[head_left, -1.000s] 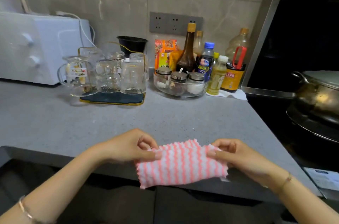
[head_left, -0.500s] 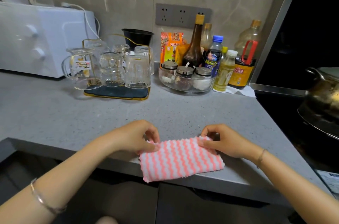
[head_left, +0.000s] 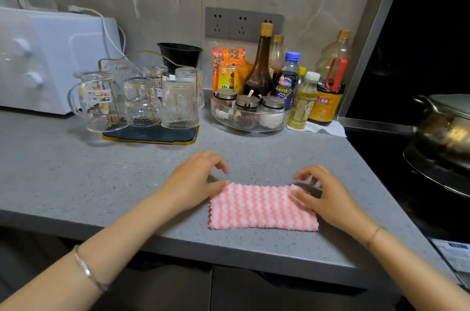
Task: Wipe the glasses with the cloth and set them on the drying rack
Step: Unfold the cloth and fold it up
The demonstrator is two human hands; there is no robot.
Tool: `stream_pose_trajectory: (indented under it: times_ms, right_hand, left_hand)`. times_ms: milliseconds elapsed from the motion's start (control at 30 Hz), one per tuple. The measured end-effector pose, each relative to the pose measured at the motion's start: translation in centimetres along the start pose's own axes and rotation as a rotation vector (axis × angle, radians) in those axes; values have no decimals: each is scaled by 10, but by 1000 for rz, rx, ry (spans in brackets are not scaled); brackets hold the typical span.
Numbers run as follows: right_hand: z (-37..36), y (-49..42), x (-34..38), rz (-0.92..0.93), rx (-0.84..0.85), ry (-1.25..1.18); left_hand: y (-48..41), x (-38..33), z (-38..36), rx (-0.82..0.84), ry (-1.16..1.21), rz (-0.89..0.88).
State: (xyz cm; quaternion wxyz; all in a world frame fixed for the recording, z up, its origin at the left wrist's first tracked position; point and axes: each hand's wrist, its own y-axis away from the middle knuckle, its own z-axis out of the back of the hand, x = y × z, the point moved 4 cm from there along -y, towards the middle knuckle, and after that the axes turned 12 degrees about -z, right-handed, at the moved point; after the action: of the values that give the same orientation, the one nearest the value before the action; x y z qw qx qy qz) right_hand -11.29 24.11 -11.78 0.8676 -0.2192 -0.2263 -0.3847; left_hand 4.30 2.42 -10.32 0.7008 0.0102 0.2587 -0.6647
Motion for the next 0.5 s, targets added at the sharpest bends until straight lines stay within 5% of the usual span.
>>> stream_pose_trajectory:
  times_ms: [133, 267, 400, 500]
  right_hand:
    - [-7, 26, 28, 129, 196, -107]
    - [-19, 42, 19, 187, 379, 46]
    - [-11, 46, 27, 99, 291, -105]
    - [-25, 53, 66, 228, 270, -137]
  left_hand:
    - [18, -21, -11, 38, 174, -120]
    - [33, -17, -22, 172, 56, -215]
    - [43, 2, -12, 172, 22, -150]
    - [46, 6, -9, 186, 95, -107]
